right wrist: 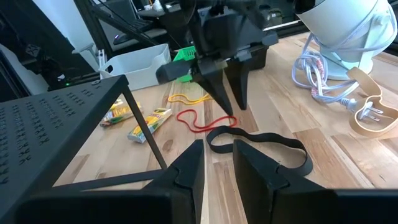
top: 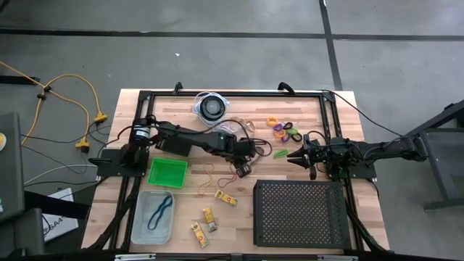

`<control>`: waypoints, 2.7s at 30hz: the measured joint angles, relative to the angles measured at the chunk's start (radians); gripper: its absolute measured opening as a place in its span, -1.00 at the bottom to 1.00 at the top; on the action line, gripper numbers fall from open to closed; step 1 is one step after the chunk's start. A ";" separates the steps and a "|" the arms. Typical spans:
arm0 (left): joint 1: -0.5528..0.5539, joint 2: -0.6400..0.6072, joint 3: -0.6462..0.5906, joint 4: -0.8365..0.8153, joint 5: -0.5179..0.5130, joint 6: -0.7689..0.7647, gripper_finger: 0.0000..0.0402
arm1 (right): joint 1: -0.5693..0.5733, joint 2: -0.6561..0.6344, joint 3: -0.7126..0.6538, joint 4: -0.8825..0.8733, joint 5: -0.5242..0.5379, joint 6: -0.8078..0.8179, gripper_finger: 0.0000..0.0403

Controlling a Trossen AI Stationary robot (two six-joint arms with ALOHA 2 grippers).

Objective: Pick & Place Office Desk Supplies
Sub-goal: Put the black rubber band into the gray bin

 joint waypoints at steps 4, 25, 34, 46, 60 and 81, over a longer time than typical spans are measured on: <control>-0.009 0.019 -0.001 0.017 0.012 -0.003 -0.50 | 0.000 0.000 0.000 0.000 0.000 0.000 -0.64; -0.010 0.088 -0.001 0.059 0.055 -0.042 -0.50 | 0.000 0.000 0.000 0.000 0.000 0.000 -0.64; -0.006 0.091 -0.001 0.056 0.066 -0.044 -0.53 | 0.000 0.000 0.000 0.000 0.000 0.000 -0.64; 0.007 0.091 -0.001 0.056 0.064 -0.027 -0.98 | 0.000 0.000 0.000 0.000 0.000 0.000 -0.64; 0.034 -0.119 -0.001 -0.003 -0.085 0.088 -0.99 | 0.000 0.000 0.000 0.000 0.000 0.000 -0.64; -0.038 -0.315 -0.001 -0.368 -0.254 -0.012 -1.00 | 0.000 0.000 0.000 -0.001 0.000 0.000 -0.64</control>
